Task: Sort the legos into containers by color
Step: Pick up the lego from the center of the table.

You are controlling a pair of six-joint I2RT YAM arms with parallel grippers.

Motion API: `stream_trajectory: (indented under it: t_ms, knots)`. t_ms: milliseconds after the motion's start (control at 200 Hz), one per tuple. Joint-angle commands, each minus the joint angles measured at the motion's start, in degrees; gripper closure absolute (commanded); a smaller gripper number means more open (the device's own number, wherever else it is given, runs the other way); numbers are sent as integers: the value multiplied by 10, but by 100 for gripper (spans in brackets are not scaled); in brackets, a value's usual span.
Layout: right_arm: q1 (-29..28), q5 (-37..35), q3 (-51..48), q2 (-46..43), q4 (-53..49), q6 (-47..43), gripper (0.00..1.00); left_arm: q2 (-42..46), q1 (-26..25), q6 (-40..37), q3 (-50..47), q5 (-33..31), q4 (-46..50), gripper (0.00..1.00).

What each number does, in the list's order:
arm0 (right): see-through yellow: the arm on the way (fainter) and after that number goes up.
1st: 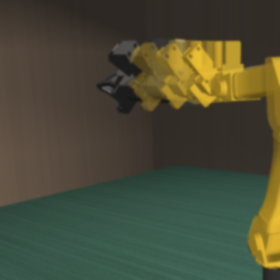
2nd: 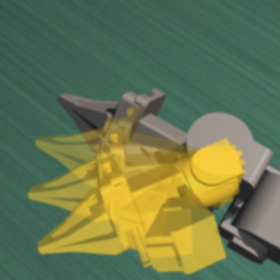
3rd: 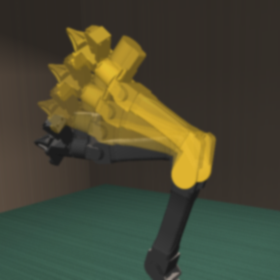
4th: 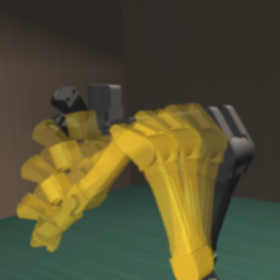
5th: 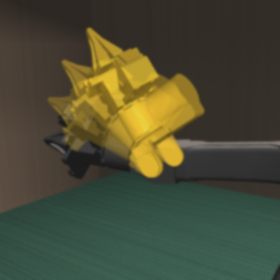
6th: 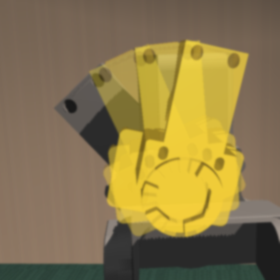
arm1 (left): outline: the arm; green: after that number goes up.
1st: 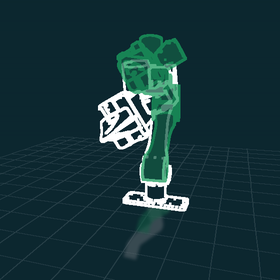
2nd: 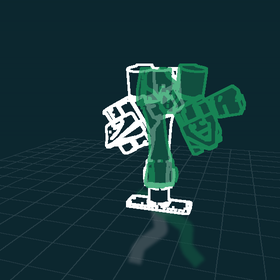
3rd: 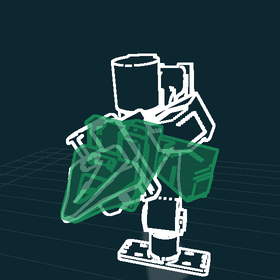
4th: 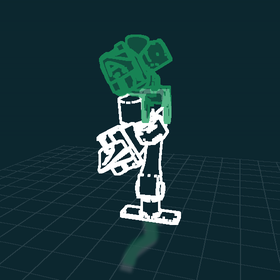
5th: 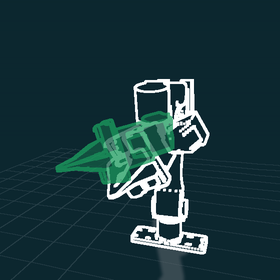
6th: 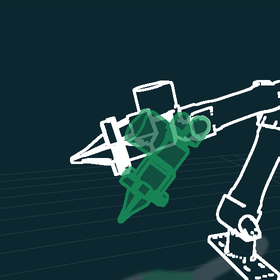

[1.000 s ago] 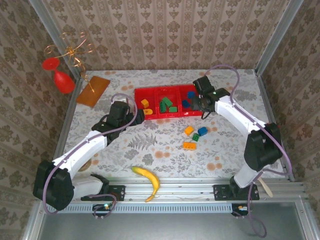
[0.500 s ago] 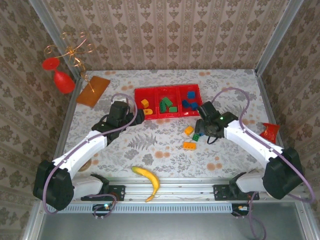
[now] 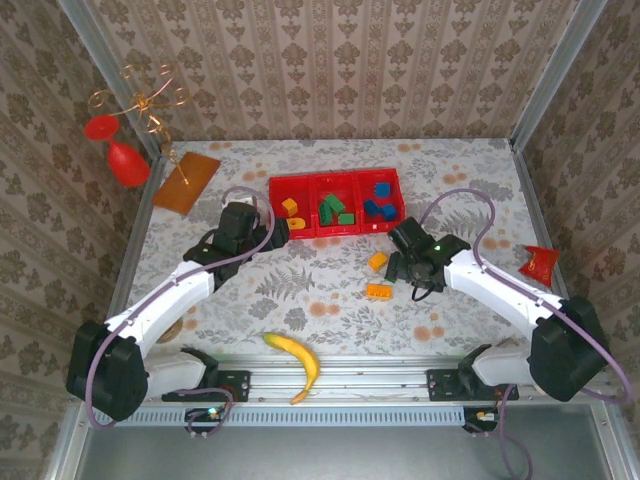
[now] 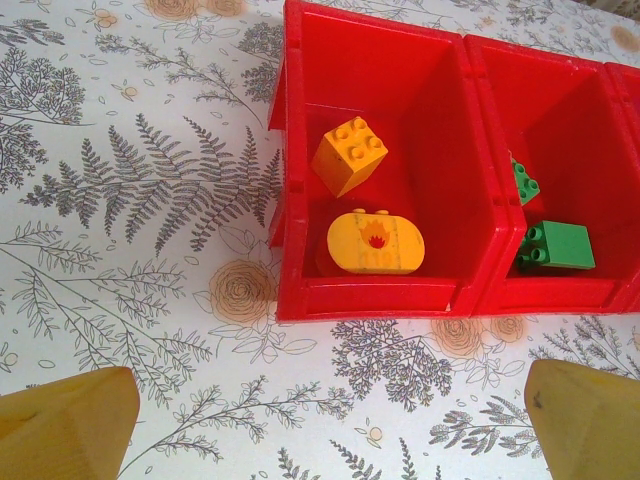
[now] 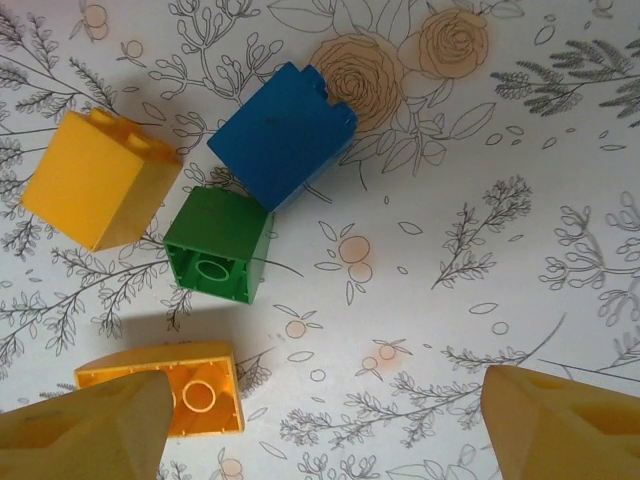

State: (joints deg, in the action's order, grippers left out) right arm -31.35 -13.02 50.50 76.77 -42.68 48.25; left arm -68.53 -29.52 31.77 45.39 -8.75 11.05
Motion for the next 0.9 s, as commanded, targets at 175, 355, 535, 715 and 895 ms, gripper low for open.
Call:
stream_trajectory:
  t_ms: [175, 355, 535, 715, 895]
  knots:
    - [-6, 35, -2, 60, 53, 16, 21, -4, 6, 3, -4, -1, -5, 0]
    - [-16, 41, 9, 84, 67, 14, 21, -9, 8, 3, -3, 1, -7, 0]
    - [-25, 40, 24, 111, 71, 11, 21, -12, 8, 4, -4, 3, -8, 0]
    - [-27, 39, 36, 133, 79, 9, 21, -11, 10, 4, -4, 2, -7, 0]
    - [-27, 38, 49, 152, 82, 6, 21, -11, 11, 5, -3, 4, -7, 0]
